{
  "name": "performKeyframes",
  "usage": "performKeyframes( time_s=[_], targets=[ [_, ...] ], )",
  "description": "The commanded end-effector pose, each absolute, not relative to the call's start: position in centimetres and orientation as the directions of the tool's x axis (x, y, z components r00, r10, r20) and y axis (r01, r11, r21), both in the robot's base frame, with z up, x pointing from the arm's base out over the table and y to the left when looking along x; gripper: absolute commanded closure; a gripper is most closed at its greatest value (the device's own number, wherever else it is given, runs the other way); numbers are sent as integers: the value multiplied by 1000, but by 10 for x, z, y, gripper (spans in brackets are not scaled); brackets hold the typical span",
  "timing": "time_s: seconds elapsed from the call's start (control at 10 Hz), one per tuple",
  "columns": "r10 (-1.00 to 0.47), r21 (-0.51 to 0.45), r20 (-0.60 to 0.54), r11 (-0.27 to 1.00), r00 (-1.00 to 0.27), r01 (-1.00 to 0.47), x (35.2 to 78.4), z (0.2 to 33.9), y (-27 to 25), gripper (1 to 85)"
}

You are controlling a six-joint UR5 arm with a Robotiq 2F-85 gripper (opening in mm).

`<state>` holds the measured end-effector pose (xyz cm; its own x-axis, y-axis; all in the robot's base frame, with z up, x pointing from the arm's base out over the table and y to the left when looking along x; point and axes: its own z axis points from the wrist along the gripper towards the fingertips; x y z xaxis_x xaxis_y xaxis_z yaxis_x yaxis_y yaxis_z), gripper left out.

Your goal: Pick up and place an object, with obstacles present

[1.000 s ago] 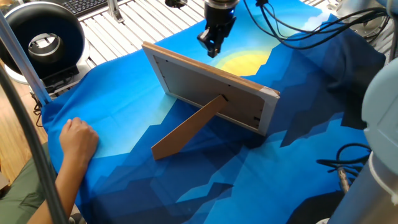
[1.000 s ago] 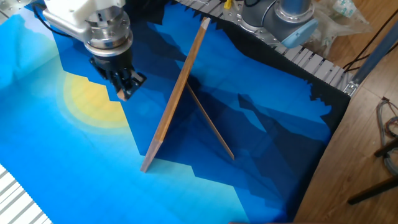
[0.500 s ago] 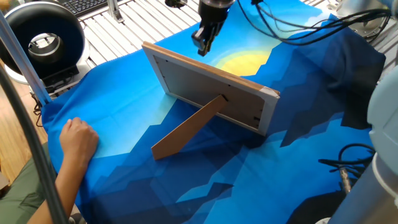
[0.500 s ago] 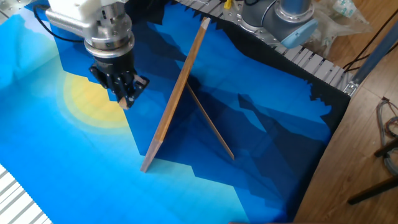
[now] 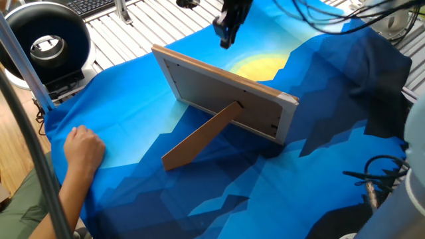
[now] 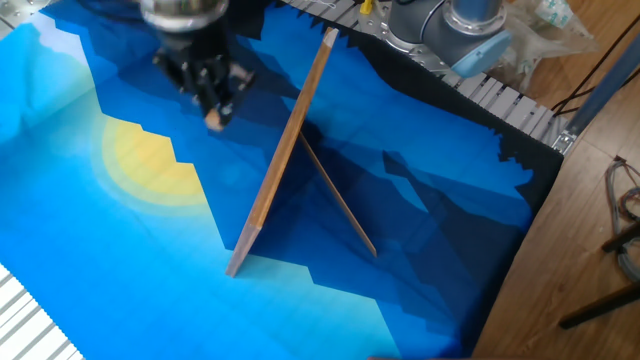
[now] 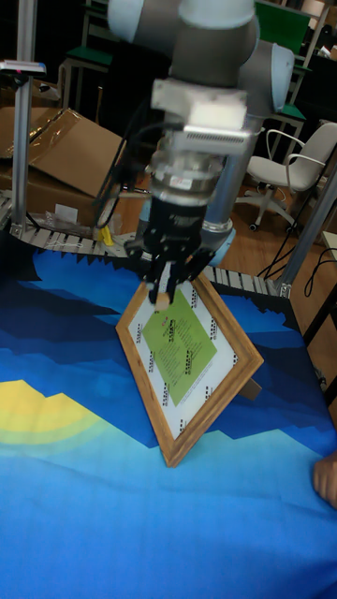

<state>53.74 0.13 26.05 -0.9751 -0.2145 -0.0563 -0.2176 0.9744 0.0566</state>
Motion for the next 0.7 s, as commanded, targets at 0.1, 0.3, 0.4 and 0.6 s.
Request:
performKeyframes(
  time_s=[0.1,0.3,0.4,0.6],
  targets=[
    [-95,27,-20,995,-995,-96,511,314,75,843],
    [-40,60,-46,997,-998,-43,513,313,123,843],
    [-23,55,-59,998,-998,-26,515,304,135,843],
    [-9,43,-84,999,-996,-12,526,275,152,843]
  ],
)
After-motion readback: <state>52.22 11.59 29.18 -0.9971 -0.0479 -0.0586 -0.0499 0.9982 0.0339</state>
